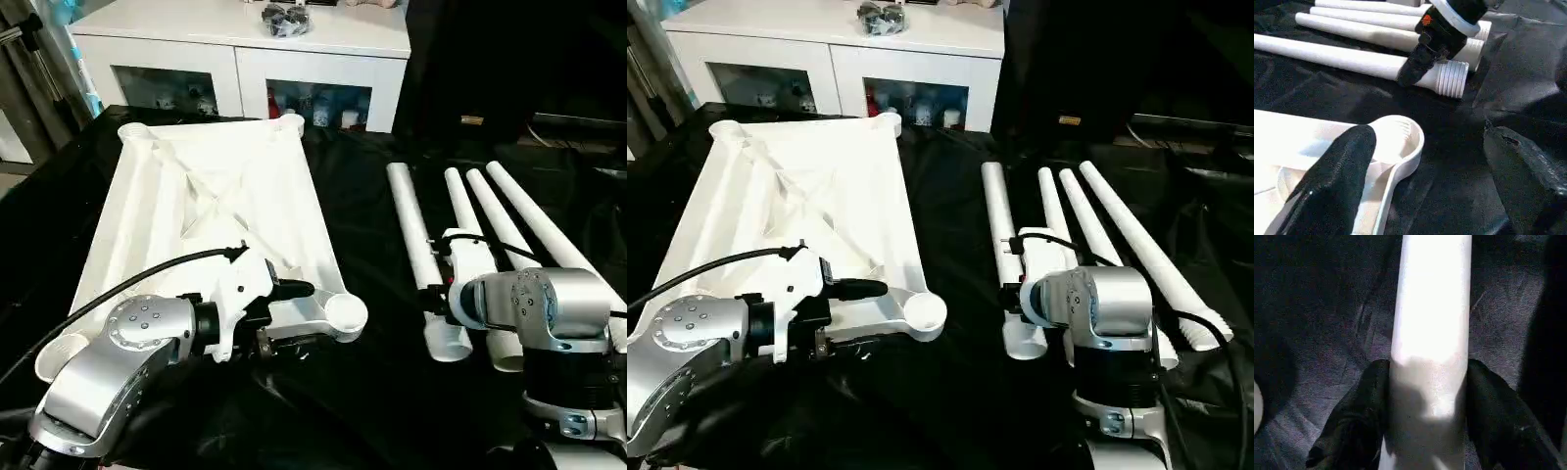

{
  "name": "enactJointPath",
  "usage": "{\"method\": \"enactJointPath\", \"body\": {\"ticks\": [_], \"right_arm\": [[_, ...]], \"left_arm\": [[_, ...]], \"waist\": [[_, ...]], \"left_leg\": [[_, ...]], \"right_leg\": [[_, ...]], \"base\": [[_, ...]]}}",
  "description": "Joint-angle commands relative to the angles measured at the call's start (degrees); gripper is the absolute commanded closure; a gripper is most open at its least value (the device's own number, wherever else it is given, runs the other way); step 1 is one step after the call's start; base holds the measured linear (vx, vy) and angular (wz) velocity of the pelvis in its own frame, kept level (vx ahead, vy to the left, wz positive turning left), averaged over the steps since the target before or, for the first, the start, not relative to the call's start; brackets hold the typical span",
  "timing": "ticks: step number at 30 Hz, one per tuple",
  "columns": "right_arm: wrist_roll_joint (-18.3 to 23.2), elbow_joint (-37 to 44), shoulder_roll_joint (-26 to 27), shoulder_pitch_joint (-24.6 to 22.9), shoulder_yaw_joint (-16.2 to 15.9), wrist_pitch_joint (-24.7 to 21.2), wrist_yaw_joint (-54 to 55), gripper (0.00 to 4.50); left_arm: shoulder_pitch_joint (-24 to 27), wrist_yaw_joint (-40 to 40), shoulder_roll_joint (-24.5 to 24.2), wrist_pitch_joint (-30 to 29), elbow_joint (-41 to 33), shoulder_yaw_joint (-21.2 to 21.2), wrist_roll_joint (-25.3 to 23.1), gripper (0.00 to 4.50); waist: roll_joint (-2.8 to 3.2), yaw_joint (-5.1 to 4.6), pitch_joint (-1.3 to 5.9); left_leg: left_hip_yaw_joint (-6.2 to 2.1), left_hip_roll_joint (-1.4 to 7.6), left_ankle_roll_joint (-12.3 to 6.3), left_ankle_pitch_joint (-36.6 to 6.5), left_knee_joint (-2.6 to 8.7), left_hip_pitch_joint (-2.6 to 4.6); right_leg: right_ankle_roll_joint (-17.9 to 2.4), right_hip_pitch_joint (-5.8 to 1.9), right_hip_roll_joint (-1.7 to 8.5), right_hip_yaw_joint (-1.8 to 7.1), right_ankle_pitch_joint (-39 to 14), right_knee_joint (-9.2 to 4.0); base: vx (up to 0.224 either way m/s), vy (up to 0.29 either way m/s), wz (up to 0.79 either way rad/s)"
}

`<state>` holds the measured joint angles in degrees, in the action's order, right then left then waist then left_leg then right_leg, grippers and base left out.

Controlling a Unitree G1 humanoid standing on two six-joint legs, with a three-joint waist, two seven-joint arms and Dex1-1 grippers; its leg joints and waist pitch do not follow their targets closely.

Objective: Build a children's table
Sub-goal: Pick table leg

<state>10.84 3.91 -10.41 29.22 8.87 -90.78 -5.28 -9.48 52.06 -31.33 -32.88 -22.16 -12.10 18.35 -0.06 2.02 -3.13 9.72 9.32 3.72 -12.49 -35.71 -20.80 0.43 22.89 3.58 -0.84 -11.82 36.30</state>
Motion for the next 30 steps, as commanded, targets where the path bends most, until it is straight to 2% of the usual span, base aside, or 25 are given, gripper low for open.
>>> {"method": "enactJointPath", "body": {"ticks": [1, 7, 8, 10, 11, 12, 13, 14, 15, 16, 18, 19, 20, 22, 23, 24, 25, 26, 27, 28, 29, 30], "right_arm": [[-0.4, -0.4, 0.2, 0.9, 1.3, -0.4, 0.6, 2.54], [-0.5, 0.1, 0.6, 1.1, 2.5, 0.1, 0.6, 2.6], [0.0, 0.6, 0.6, 1.0, 2.8, 2.0, 0.2, 2.61], [2.2, 2.8, 1.6, 0.6, 4.8, 9.2, -1.9, 2.61], [2.2, 2.8, 1.6, 0.6, 4.8, 9.2, -1.9, 2.61], [2.8, 3.2, 1.5, 0.4, 4.9, 11.2, -2.8, 2.61], [3.7, 3.9, 1.2, -0.1, 4.8, 15.0, -4.5, 2.61], [4.0, 4.1, 1.1, -0.1, 4.7, 15.9, -5.2, 2.61], [5.3, 4.8, 0.5, -0.5, 4.8, 20.1, -8.1, 2.61], [6.0, 5.0, 0.2, -0.5, 5.0, 21.1, -9.4, 2.61], [7.3, 5.4, 0.0, -0.3, 5.6, 21.9, -11.3, 2.62], [7.3, 5.4, 0.0, -0.3, 5.6, 21.9, -11.3, 2.62], [8.8, 5.7, -0.3, 0.1, 6.3, 22.2, -13.4, 2.62], [9.3, 5.7, -0.3, 0.2, 6.5, 22.4, -14.1, 2.62], [11.5, 5.9, -0.6, 0.3, 7.4, 23.2, -17.1, 2.62], [15.0, 6.7, -0.9, 0.1, 8.5, 24.0, -21.7, 2.62], [18.4, 7.8, -1.6, -0.7, 9.1, 25.3, -26.6, 2.62], [20.5, 8.5, -2.0, -1.3, 9.3, 26.2, -29.6, 2.62], [22.2, 9.4, -2.4, -2.3, 9.4, 27.3, -32.6, 2.62], [23.8, 9.9, -3.0, -3.4, 9.1, 28.1, -35.1, 2.62], [25.6, 10.7, -3.3, -4.3, 9.2, 28.6, -37.4, 2.62], [25.6, 10.7, -3.3, -4.3, 9.2, 28.6, -37.4, 2.62]], "left_arm": [[-0.6, -0.4, -0.2, 0.4, 0.3, 0.5, 0.2, 0.52], [-1.1, -1.3, 0.7, 3.0, 1.6, 1.4, -0.4, 0.52], [-1.4, -1.9, 1.3, 4.1, 2.2, 1.7, -0.6, 0.52], [-2.1, -3.5, 3.4, 6.3, 3.6, 2.8, -0.6, 0.52], [-2.1, -3.5, 3.4, 6.3, 3.6, 2.8, -0.6, 0.52], [-2.4, -4.0, 3.9, 6.5, 3.9, 3.1, -0.5, 0.52], [-2.8, -4.7, 4.7, 6.7, 4.4, 3.7, -0.1, 0.52], [-3.1, -5.0, 5.1, 6.8, 4.6, 3.9, 0.0, 0.52], [-4.2, -6.5, 6.7, 7.0, 5.6, 5.0, 0.8, 0.52], [-4.6, -6.9, 7.2, 7.1, 6.0, 5.4, 1.0, 0.52], [-5.9, -8.4, 8.5, 6.4, 7.0, 6.3, 1.6, 0.52], [-5.9, -8.4, 8.5, 6.4, 7.0, 6.3, 1.6, 0.52], [-7.7, -10.5, 10.6, 5.2, 8.4, 7.6, 2.9, 0.52], [-8.2, -11.0, 11.1, 4.8, 8.7, 7.9, 3.3, 0.52], [-10.3, -13.3, 13.8, 3.1, 10.3, 9.5, 5.4, 0.52], [-12.9, -15.3, 17.3, -0.2, 11.6, 11.8, 10.3, 0.52], [-15.5, -16.8, 20.7, -4.3, 12.8, 14.4, 17.1, 0.52], [-17.0, -17.6, 22.8, -6.9, 13.5, 15.9, 21.7, 0.52], [-18.3, -18.0, 24.2, -8.8, 14.1, 16.9, 25.2, 0.52], [-19.3, -18.4, 25.4, -10.3, 14.7, 17.7, 28.2, 0.52], [-20.4, -19.2, 26.7, -11.4, 15.7, 18.4, 30.8, 0.52], [-20.4, -19.2, 26.7, -11.4, 15.7, 18.4, 30.8, 0.52]], "waist": [[0.48, 0.15, 3.53], [0.56, 0.19, 3.37], [1.13, 0.23, 3.36], [0.63, 0.09, 3.31], [0.83, 0.08, 3.35], [0.83, 0.15, 3.41], [0.9, 0.13, 3.35], [0.81, 0.12, 3.34], [0.71, 0.09, 3.39], [0.68, 0.16, 3.47], [0.56, 0.12, 3.52], [0.62, 0.26, 3.55], [0.53, 0.11, 3.5], [0.55, 0.22, 3.58], [0.47, 0.1, 3.55], [0.47, 0.84, 3.81], [0.15, 0.85, 3.89], [0.08, 1.22, 3.94], [0.05, 1.49, 3.84], [-0.14, 1.84, 3.93], [-0.72, 1.88, 3.92], [-0.6, 2.05, 3.93]], "left_leg": [[-0.62, 2.3, 3.7, -2.4, 4.67, 0.48], [-0.65, 2.37, 4.57, -5.2, 4.87, 0.62], [-0.73, 2.4, 4.9, -5.7, 4.91, 0.73], [-0.66, 2.5, 4.91, -7.4, 4.94, 0.71], [-0.66, 2.52, 4.7, -7.4, 4.9, 0.7], [-0.7, 2.51, 4.57, -6.9, 4.9, 0.71], [-0.66, 2.59, 4.39, -7.0, 4.88, 0.71], [-0.66, 2.54, 4.14, -6.8, 4.86, 0.63], [-0.64, 2.57, 3.93, -6.8, 4.83, 0.56], [-0.58, 2.57, 3.52, -6.4, 4.68, 0.66], [-0.58, 2.44, 2.71, -5.3, 4.61, 0.4], [-0.59, 2.51, 2.56, -5.1, 4.56, 0.55], [-0.58, 2.38, 2.32, -4.8, 4.58, 0.28], [-0.6, 2.47, 1.94, -4.4, 4.49, 0.4], [-0.41, 2.47, 1.98, -4.7, 4.44, 0.29], [-0.36, 2.38, 1.44, -4.7, 4.04, 0.67], [-0.17, 2.45, 1.06, -4.6, 3.96, 0.61], [-0.22, 2.46, 0.12, -3.8, 3.83, 0.24], [-0.34, 2.51, -0.38, -3.2, 3.85, 0.14], [-0.33, 2.6, -1.34, -2.3, 3.8, 0.04], [-0.25, 2.57, -2.18, -1.6, 3.77, -0.06], [-0.25, 2.49, -2.54, -1.3, 3.71, -0.13]], "right_leg": [[-11.4, -2.96, 3.01, 2.25, -1.6, -3.4], [-10.7, -2.89, 2.93, 2.36, -5.4, -3.84], [-10.6, -2.78, 2.91, 2.34, -6.0, -3.81], [-10.3, -2.78, 2.98, 2.37, -7.6, -4.14], [-10.3, -2.74, 3.0, 2.39, -7.7, -4.14], [-10.3, -2.81, 2.96, 2.35, -7.3, -4.07], [-10.4, -2.7, 2.95, 2.33, -6.9, -4.06], [-10.5, -2.81, 2.96, 2.32, -6.8, -4.09], [-10.6, -2.88, 2.98, 2.3, -6.6, -4.03], [-10.9, -2.9, 3.0, 2.35, -6.0, -4.07], [-11.4, -3.09, 2.86, 2.32, -5.0, -3.92], [-11.6, -2.98, 2.93, 2.3, -4.8, -3.95], [-11.9, -3.16, 2.81, 2.28, -4.7, -3.91], [-12.3, -3.07, 2.85, 2.25, -4.4, -3.95], [-12.9, -3.23, 2.9, 2.3, -4.2, -3.76], [-14.2, -3.09, 3.01, 2.26, -3.2, -3.83], [-14.7, -3.2, 2.99, 2.31, -2.5, -3.71], [-15.8, -3.51, 3.14, 2.26, -0.8, -3.45], [-15.9, -3.42, 3.2, 2.21, -0.5, -3.56], [-16.1, -3.39, 3.17, 2.15, 0.4, -3.39], [-16.1, -3.52, 3.06, 2.0, 0.7, -3.43], [-16.1, -3.59, 3.12, 2.0, 0.6, -3.4]], "base": [[0.0, 0.0, 0.0], [0.0, 0.0, 0.0], [0.0, 0.0, 0.0], [0.0, 0.0, 0.0], [0.0, 0.0, 0.0], [0.0, 0.0, 0.0], [0.0, 0.0, 0.0], [0.0, 0.0, 0.0], [0.0, 0.0, 0.0], [0.0, 0.0, 0.0], [0.0, 0.0, 0.0], [0.0, 0.0, 0.0], [0.0, 0.0, 0.0], [0.0, 0.0, 0.0], [0.0, 0.0, 0.0], [0.0, 0.0, 0.0], [0.0, 0.0, 0.0], [0.0, 0.0, 0.0], [0.0, 0.0, 0.0], [0.0, 0.0, 0.0], [0.0, 0.0, 0.0], [0.0, 0.0, 0.0]]}}
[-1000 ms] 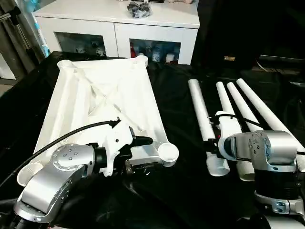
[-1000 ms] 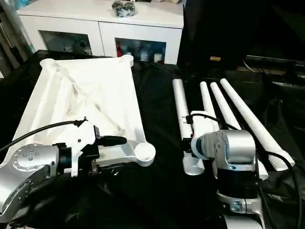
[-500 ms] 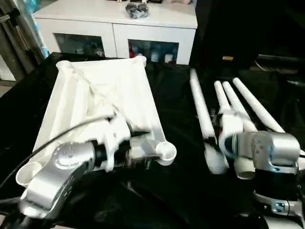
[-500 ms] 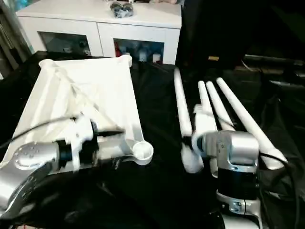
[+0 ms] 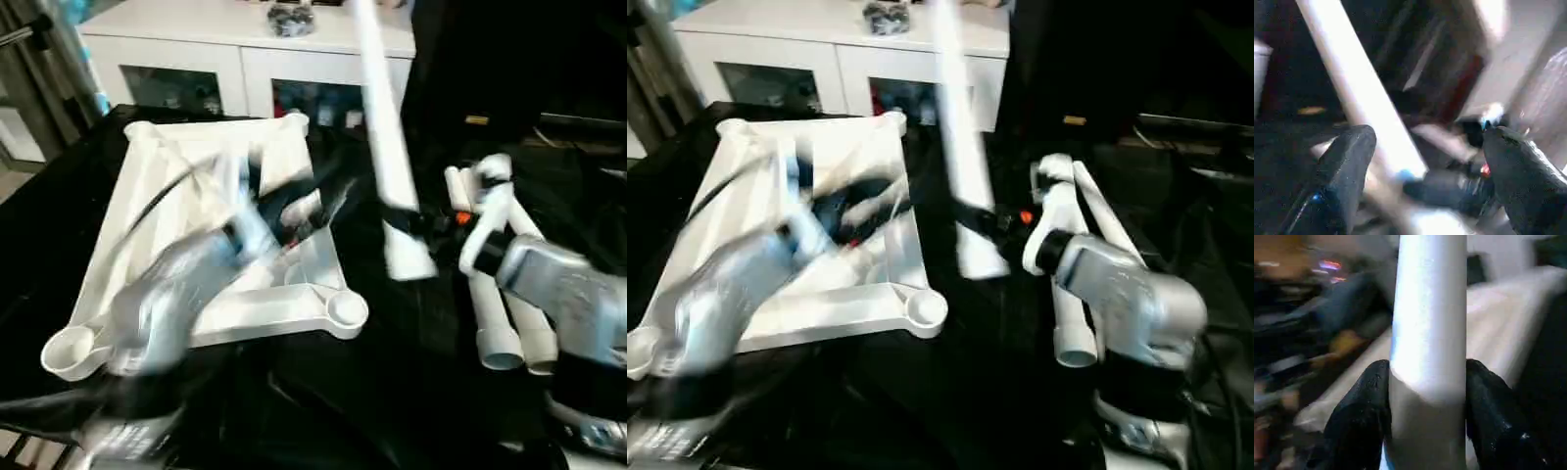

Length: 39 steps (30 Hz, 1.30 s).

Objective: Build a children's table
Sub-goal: Pick table leg

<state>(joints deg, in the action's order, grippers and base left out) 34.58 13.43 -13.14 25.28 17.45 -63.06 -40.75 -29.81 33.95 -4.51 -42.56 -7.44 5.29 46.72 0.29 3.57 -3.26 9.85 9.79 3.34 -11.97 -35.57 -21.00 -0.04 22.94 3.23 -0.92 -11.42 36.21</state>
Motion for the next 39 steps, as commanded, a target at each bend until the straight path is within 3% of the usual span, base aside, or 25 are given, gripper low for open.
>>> {"method": "enactJointPath", "body": {"ticks": [1, 2, 5, 7, 9, 10, 16, 17, 22, 25, 30, 35, 37, 39], "right_arm": [[3.7, 2.1, -0.8, -1.2, 0.7, 1.1, -4.1, 2.62], [4.2, 2.3, -0.9, -1.4, 0.8, 1.0, -4.5, 2.62], [5.6, 3.6, -1.2, -1.9, 0.1, 0.1, -5.9, 2.62], [5.6, 3.8, -1.3, -2.0, -0.2, 0.0, -6.2, 2.62], [5.9, 3.9, -1.8, -2.2, -0.9, 0.3, -7.0, 2.62], [6.2, 3.7, -2.3, -2.4, -1.6, 0.8, -7.8, 2.62], [6.4, 3.9, -3.8, -3.1, -4.2, 3.3, -8.5, 2.62], [6.2, 4.0, -3.9, -3.2, -4.6, 3.4, -8.5, 2.62], [6.8, 4.7, -3.6, -3.4, -5.5, 3.4, -8.4, 2.62], [7.5, 4.2, -3.7, -3.6, -5.9, 4.0, -8.4, 2.62], [7.9, 4.0, -4.2, -3.8, -6.4, 4.8, -8.3, 2.62], [8.0, 4.2, -4.2, -4.2, -6.9, 5.6, -7.5, 2.62], [7.9, 4.2, -4.2, -4.4, -7.0, 5.8, -7.3, 2.62], [7.9, 4.2, -4.2, -4.4, -7.0, 5.9, -7.2, 2.62]], "left_arm": [[-1.3, -2.3, 1.4, -2.6, 2.3, 1.8, 4.7, 0.52], [-1.6, -2.6, 1.9, -2.8, 2.8, 1.9, 5.0, 0.52], [-3.0, -4.1, 4.1, -2.8, 4.2, 2.4, 6.7, 0.52], [-3.3, -4.4, 4.7, -2.9, 4.2, 2.7, 7.4, 0.52], [-3.7, -4.8, 5.7, -4.8, 3.3, 3.1, 8.6, 0.52], [-3.9, -5.4, 6.3, -6.8, 2.7, 3.2, 8.5, 0.52], [-3.8, -10.1, 5.4, -7.7, 3.1, 2.1, 8.1, 0.52], [-4.0, -11.0, 5.5, -7.6, 3.4, 2.5, 7.9, 0.82], [-4.0, -11.8, 6.0, -7.4, 3.0, 5.0, 9.2, 1.08], [-3.3, -10.2, 5.1, -8.3, 1.7, 4.8, 10.5, 1.29], [-2.8, -9.7, 4.3, -8.6, 1.0, 3.7, 11.1, 1.71], [-2.6, -10.5, 3.8, -9.4, 1.2, 3.3, 10.4, 2.13], [-2.7, -10.5, 3.7, -9.3, 1.4, 3.2, 10.3, 2.16], [-2.8, -10.5, 3.7, -9.3, 1.5, 3.2, 10.1, 2.46]], "waist": [[-1.02, 0.36, 3.95], [-1.26, 0.57, 3.88], [-1.18, 0.41, 3.66], [-1.24, 0.4, 3.65], [-1.72, 0.35, 3.57], [-1.59, 0.37, 3.58], [-1.74, 0.4, 3.61], [-1.82, 0.4, 3.67], [-1.89, 0.46, 3.57], [-1.69, 0.48, 3.51], [-1.85, 0.53, 3.44], [-1.59, 0.67, 3.47], [-1.19, 0.67, 3.43], [-1.29, 0.66, 3.46]], "left_leg": [[-0.5, 2.0, -2.73, -1.5, 3.68, -0.15], [-0.32, 1.92, -2.83, -2.4, 3.56, 0.12], [-0.44, 2.11, -1.76, -4.0, 3.78, 0.35], [-0.47, 2.22, -1.51, -4.0, 3.9, 0.42], [-0.5, 2.19, -1.24, -4.0, 3.99, 0.16], [-0.51, 2.2, -1.08, -4.0, 3.92, 0.26], [-0.68, 2.25, -1.06, -3.2, 4.01, 0.1], [-0.66, 2.18, -1.18, -2.5, 3.95, -0.02], [-0.66, 2.18, -1.29, -2.7, 3.98, 0.03], [-0.71, 2.21, -0.97, -3.4, 4.06, 0.07], [-0.69, 2.23, -0.62, -3.9, 4.13, 0.05], [-0.7, 2.22, -0.57, -3.6, 4.15, 0.06], [-0.77, 2.19, -0.21, -4.2, 4.2, 0.04], [-0.75, 2.19, -0.07, -4.5, 4.2, 0.08]], "right_leg": [[-15.0, -3.62, 3.51, 2.02, -1.0, -3.54], [-14.4, -3.46, 3.54, 2.0, -4.0, -3.97], [-12.0, -3.15, 3.58, 1.96, -10.5, -4.68], [-11.5, -3.04, 3.56, 2.04, -10.9, -4.72], [-10.8, -3.13, 3.65, 1.92, -12.2, -4.72], [-10.5, -3.01, 3.68, 1.91, -12.9, -4.81], [-9.4, -3.03, 3.62, 1.92, -12.0, -4.8], [-9.4, -3.11, 3.62, 1.9, -11.1, -4.7], [-9.3, -3.0, 3.64, 1.87, -11.9, -4.82], [-9.2, -2.9, 3.68, 1.88, -12.8, -4.84], [-8.8, -2.88, 3.72, 1.93, -13.5, -4.96], [-8.8, -2.84, 3.61, 1.91, -12.6, -4.93], [-8.8, -2.83, 3.59, 1.89, -12.8, -4.97], [-8.8, -2.88, 3.6, 1.91, -12.9, -5.02]], "base": [[0.0, 0.0, 0.0], [0.0, 0.0, 0.0], [0.0, 0.0, 0.0], [0.0, 0.0, 0.0], [0.0, 0.0, 0.0], [0.0, 0.0, 0.0], [0.0, 0.0, 0.0], [0.0, 0.0, 0.0], [0.0, 0.0, 0.0], [0.0, 0.0, 0.0], [0.0, 0.0, 0.0], [0.0, 0.0, 0.0], [0.0, 0.0, 0.0], [0.0, 0.0, 0.0]]}}
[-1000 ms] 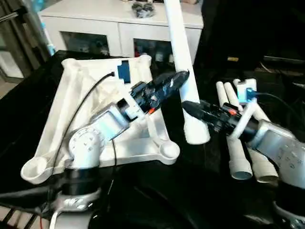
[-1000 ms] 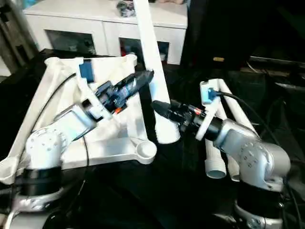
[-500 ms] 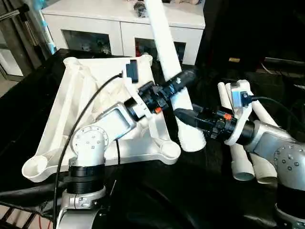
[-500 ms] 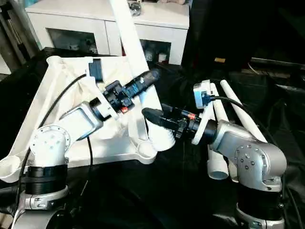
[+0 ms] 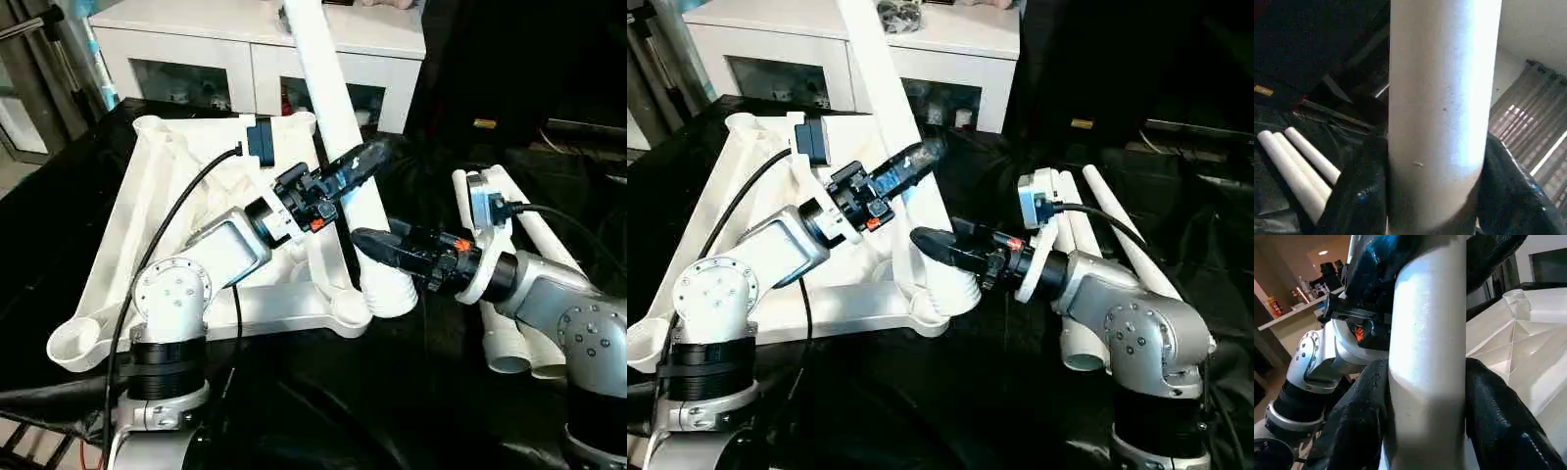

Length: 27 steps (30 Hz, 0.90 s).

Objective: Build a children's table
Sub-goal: Pick table leg

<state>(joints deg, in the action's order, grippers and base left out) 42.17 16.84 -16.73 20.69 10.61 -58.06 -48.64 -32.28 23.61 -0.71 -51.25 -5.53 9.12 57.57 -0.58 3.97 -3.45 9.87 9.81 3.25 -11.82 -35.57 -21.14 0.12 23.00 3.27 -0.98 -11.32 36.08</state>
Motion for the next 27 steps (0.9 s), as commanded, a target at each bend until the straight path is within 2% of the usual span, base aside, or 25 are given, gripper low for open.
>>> {"method": "enactJointPath", "body": {"ticks": [1, 8, 10, 13, 14, 16, 17, 19, 20, 22, 24, 27], "right_arm": [[0.3, 0.9, -0.6, 0.1, -0.2, 1.0, 0.8, 2.62], [0.3, 1.7, -1.3, -0.7, -1.1, 2.3, 1.6, 2.62], [-1.5, 1.7, -1.4, -0.7, -2.1, 3.2, 2.7, 2.06], [-5.1, 1.9, -2.4, -0.3, -5.5, 3.8, 4.3, 1.85], [-5.1, 1.9, -2.4, -0.3, -5.5, 3.8, 4.3, 1.73], [-8.4, 2.2, -3.1, 0.2, -8.9, 4.2, 6.6, 1.52], [-11.5, 1.8, -3.3, 1.0, -11.9, 4.4, 9.3, 1.49], [-14.2, 0.5, -2.7, 2.3, -14.3, 4.3, 12.4, 1.49], [-15.7, -0.8, -1.8, 3.5, -15.4, 4.3, 14.8, 1.49], [-16.0, -1.3, -1.3, 3.9, -15.6, 4.3, 15.5, 1.49], [-15.9, -1.9, -0.2, 4.6, -15.5, 4.1, 16.1, 1.49], [-16.8, -4.1, 2.2, 6.3, -16.6, 4.9, 18.0, 1.49]], "left_arm": [[-0.4, -0.2, -0.2, -0.7, -0.3, -0.6, -0.5, 2.46], [-1.2, -2.2, -1.0, 0.2, 0.4, -0.8, -2.2, 2.59], [-1.3, -2.5, -1.7, 1.4, -0.1, -2.1, -4.6, 2.59], [-1.7, -2.9, -3.3, 5.2, -1.9, -5.9, -11.1, 2.6], [-1.7, -2.9, -3.3, 5.2, -1.9, -5.9, -11.1, 2.6], [-2.3, -4.2, -4.3, 5.9, -2.8, -7.8, -14.1, 2.6], [-3.0, -5.8, -5.3, 6.2, -3.6, -9.7, -16.8, 2.6], [-3.4, -7.5, -6.0, 6.3, -4.2, -11.1, -19.1, 2.6], [-3.7, -9.1, -6.1, 6.3, -4.5, -12.0, -21.0, 2.6], [-3.8, -9.7, -6.0, 6.3, -4.6, -12.2, -21.5, 2.6], [-3.9, -10.6, -5.7, 6.1, -4.8, -12.4, -22.2, 2.6], [-4.0, -12.1, -5.0, 6.1, -5.3, -13.3, -24.1, 2.6]], "waist": [[-0.14, 0.28, 3.62], [-0.22, 0.22, 3.64], [-0.26, 0.16, 3.65], [-0.26, 0.08, 3.54], [-0.24, 0.01, 3.58], [-0.54, -0.09, 3.59], [-0.38, -0.2, 3.63], [-0.3, -0.53, 3.58], [-0.71, -0.49, 3.6], [-0.53, -0.57, 3.56], [-0.74, -0.54, 3.62], [-0.67, -0.55, 3.63]], "left_leg": [[-0.83, 2.17, 0.17, -4.7, 4.24, 0.2], [-0.84, 2.2, 0.44, -5.3, 4.29, 0.22], [-0.84, 2.21, 0.48, -5.3, 4.3, 0.18], [-0.98, 2.37, 0.92, -5.8, 4.48, 0.24], [-0.95, 2.33, 1.1, -5.9, 4.42, 0.25], [-0.92, 2.29, 1.3, -5.7, 4.39, 0.19], [-1.17, 2.4, 1.72, -5.1, 4.49, 0.1], [-1.16, 2.35, 2.0, -5.3, 4.44, 0.1], [-1.02, 2.26, 1.93, -5.3, 4.37, 0.14], [-0.89, 2.26, 1.99, -5.4, 4.3, 0.16], [-0.87, 2.24, 1.91, -5.3, 4.3, 0.11], [-0.89, 2.3, 1.85, -4.7, 4.35, 0.08]], "right_leg": [[-9.0, -2.92, 3.55, 1.96, -13.0, -4.84], [-9.3, -3.0, 3.53, 1.94, -12.4, -4.92], [-8.9, -3.0, 3.51, 1.98, -12.6, -4.95], [-7.8, -2.9, 3.54, 2.01, -13.7, -5.08], [-7.5, -2.92, 3.55, 2.08, -13.8, -5.07], [-7.5, -2.97, 3.51, 2.09, -13.4, -5.03], [-7.2, -3.0, 3.47, 1.99, -12.6, -4.74], [-7.4, -2.9, 3.56, 2.03, -12.7, -4.71], [-7.5, -2.91, 3.63, 2.08, -13.3, -4.73], [-7.9, -2.76, 3.53, 2.17, -13.2, -4.78], [-8.2, -2.83, 3.56, 2.19, -12.7, -4.63], [-9.1, -2.78, 3.51, 2.1, -9.6, -4.36]], "base": [[0.0, 0.0, 0.0], [0.0, 0.0, 0.0], [0.0, 0.0, 0.0], [0.0, 0.0, 0.0], [0.0, 0.0, 0.0], [0.0, 0.0, 0.0], [0.0, 0.0, 0.0], [0.0, 0.0, 0.0], [0.0, 0.0, 0.0], [0.0, 0.0, 0.0], [0.0, 0.0, 0.0], [0.0, 0.0, 0.0]]}}
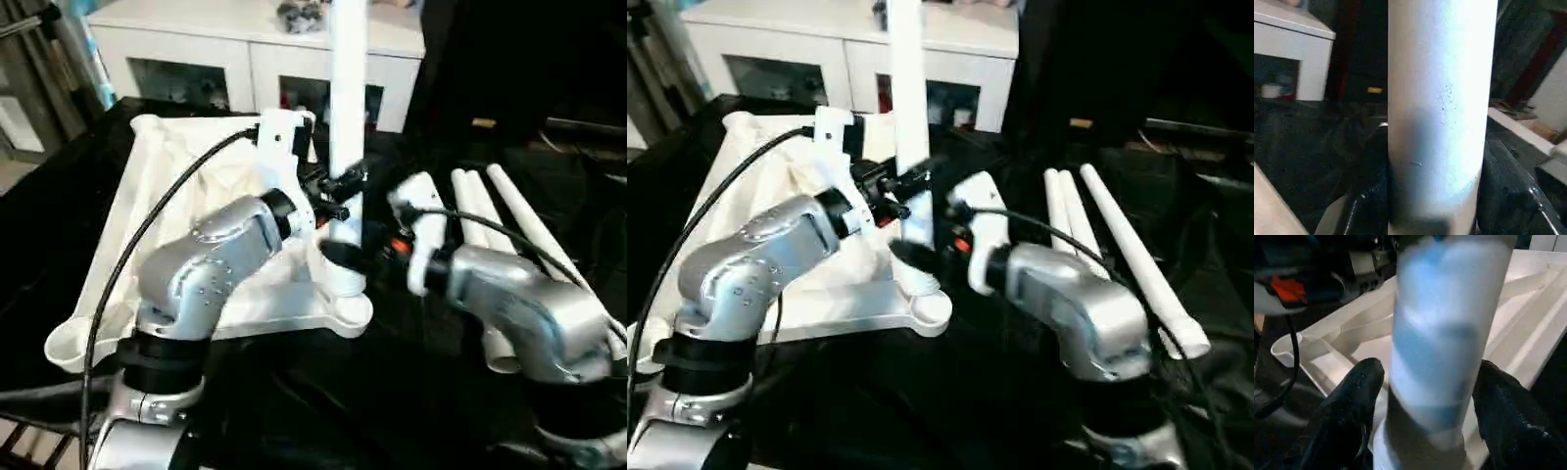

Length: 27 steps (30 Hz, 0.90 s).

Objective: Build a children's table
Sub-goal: Pick table leg

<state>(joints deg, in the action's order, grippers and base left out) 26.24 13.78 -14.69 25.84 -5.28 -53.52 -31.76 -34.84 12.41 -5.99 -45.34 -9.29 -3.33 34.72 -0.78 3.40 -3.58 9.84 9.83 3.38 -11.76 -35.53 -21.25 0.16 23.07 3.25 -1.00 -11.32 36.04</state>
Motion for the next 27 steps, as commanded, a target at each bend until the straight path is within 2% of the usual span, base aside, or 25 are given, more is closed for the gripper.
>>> {"method": "enactJointPath", "body": {"ticks": [1, 3, 6, 7, 10, 12, 14, 16, 18, 19, 21, 22, 25, 27], "right_arm": [[-1.3, -1.9, 0.9, 1.6, -0.7, 0.6, 2.1, 1.49], [-1.6, -3.4, 2.1, 2.5, 0.0, 0.3, 3.9, 1.76], [-1.4, -4.2, 2.5, 3.1, 0.3, -0.5, 4.3, 1.89], [-1.3, -4.4, 2.5, 3.2, 0.3, -0.6, 4.1, 2.15], [-1.1, -4.6, 2.5, 3.4, 0.2, -1.0, 3.9, 2.28], [-0.8, -4.7, 2.3, 3.3, -0.1, -1.2, 3.5, 2.54], [-0.5, -4.7, 2.3, 3.2, -0.1, -1.5, 3.3, 2.61], [0.2, -4.5, 2.2, 2.9, -0.1, -1.8, 2.9, 2.63], [0.7, -4.2, 2.0, 2.7, 0.0, -1.9, 2.3, 2.64], [1.1, -3.9, 1.9, 2.5, 0.0, -2.1, 1.9, 2.64], [2.3, -3.2, 1.2, 2.1, 0.0, -2.2, 0.1, 2.64], [3.7, -2.3, 0.2, 1.5, 0.2, -2.0, -2.5, 2.64], [6.2, -1.0, -1.4, 0.6, 1.0, -1.3, -6.6, 2.64], [7.2, -0.5, -2.2, 0.2, 1.6, -1.0, -8.3, 2.64]], "left_arm": [[-1.5, -1.2, 0.4, 0.1, -1.5, -0.9, -1.5, 2.6], [-1.5, -1.9, 0.3, 0.0, -1.6, -1.1, -2.3, 2.6], [-1.5, -2.7, 0.3, 0.1, -1.5, -0.7, -2.9, 2.6], [-1.5, -2.7, 0.3, 0.1, -1.5, -0.5, -3.0, 2.6], [-1.6, -2.7, 0.3, 0.1, -1.5, -0.1, -3.1, 2.6], [-1.7, -2.8, 0.6, -0.2, -1.5, 0.4, -3.0, 2.6], [-1.7, -3.1, 0.8, -0.3, -1.4, 0.6, -3.1, 2.6], [-1.7, -2.5, 0.7, -0.3, -1.4, 0.4, -3.1, 2.6], [-1.5, -1.8, 0.9, -0.5, -1.5, 0.7, -2.1, 2.6], [-1.4, -1.2, 1.0, -0.8, -1.6, 0.9, -1.4, 2.25], [-0.8, 1.2, 1.3, -1.0, -1.9, 1.5, 1.0, 1.9], [-0.4, 2.6, 1.4, -1.3, -1.8, 2.3, 2.8, 1.9], [0.7, 8.2, 0.0, 0.0, -2.2, 2.5, 5.1, 1.69], [1.2, 11.2, -0.5, 0.1, -2.5, 3.1, 7.1, 1.5]], "waist": [[-0.47, 0.02, 3.77], [-0.57, 0.08, 3.74], [-0.65, 0.14, 3.79], [-0.86, 0.11, 3.77], [-0.86, 0.2, 3.74], [-0.88, 0.19, 3.71], [-0.65, 0.24, 3.69], [-0.84, 0.2, 3.72], [-0.64, 0.17, 3.75], [-0.71, 0.19, 3.78], [-0.78, 0.27, 3.81], [-0.48, 0.29, 3.83], [-0.43, 0.46, 3.9], [-0.38, 0.4, 3.81]], "left_leg": [[-0.86, 2.28, 1.72, -4.7, 4.31, 0.19], [-0.78, 2.25, 1.83, -4.5, 4.29, 0.2], [-0.77, 2.28, 2.02, -4.2, 4.29, 0.28], [-0.73, 2.26, 1.92, -4.1, 4.29, 0.24], [-0.73, 2.26, 1.57, -3.3, 4.24, 0.23], [-0.71, 2.26, 1.58, -3.7, 4.24, 0.24], [-0.74, 2.25, 1.66, -3.8, 4.22, 0.22], [-0.71, 2.22, 1.62, -3.8, 4.2, 0.22], [-0.73, 2.23, 1.62, -3.7, 4.19, 0.29], [-0.74, 2.22, 1.61, -3.6, 4.16, 0.26], [-0.72, 2.19, 1.53, -3.4, 4.12, 0.23], [-0.68, 2.14, 1.28, -3.5, 4.07, 0.24], [-0.75, 2.23, 0.56, -3.2, 4.04, 0.24], [-0.69, 2.29, 0.32, -3.7, 4.09, 0.29]], "right_leg": [[-9.2, -2.85, 3.53, 2.12, -9.6, -4.32], [-9.4, -2.85, 3.57, 2.17, -9.3, -4.29], [-9.6, -2.97, 3.56, 2.16, -7.6, -4.1], [-9.6, -3.0, 3.5, 2.17, -7.2, -4.1], [-10.0, -3.08, 3.57, 2.18, -5.5, -3.9], [-10.2, -3.12, 3.6, 2.19, -5.9, -3.91], [-10.1, -3.13, 3.63, 2.22, -6.1, -3.91], [-10.1, -3.17, 3.59, 2.2, -6.2, -3.98], [-10.1, -3.13, 3.55, 2.2, -6.0, -3.94], [-10.3, -3.18, 3.54, 2.19, -5.6, -3.9], [-10.4, -3.27, 3.56, 2.19, -5.1, -3.83], [-10.7, -3.3, 3.53, 2.2, -4.5, -3.88], [-11.5, -3.35, 3.54, 2.14, -2.7, -3.7], [-12.1, -3.25, 3.58, 2.12, -3.5, -3.76]], "base": [[0.0, 0.0, 0.0], [0.0, 0.0, 0.0], [0.0, 0.0, 0.0], [0.0, 0.0, 0.0], [0.0, 0.0, 0.0], [0.0, 0.0, 0.0], [0.0, 0.0, 0.0], [0.0, 0.0, 0.0], [0.0, 0.0, 0.0], [0.0, 0.0, 0.0], [0.0, 0.0, 0.0], [0.0, 0.0, 0.0], [0.0, 0.0, 0.0], [0.0, 0.0, 0.0]]}}
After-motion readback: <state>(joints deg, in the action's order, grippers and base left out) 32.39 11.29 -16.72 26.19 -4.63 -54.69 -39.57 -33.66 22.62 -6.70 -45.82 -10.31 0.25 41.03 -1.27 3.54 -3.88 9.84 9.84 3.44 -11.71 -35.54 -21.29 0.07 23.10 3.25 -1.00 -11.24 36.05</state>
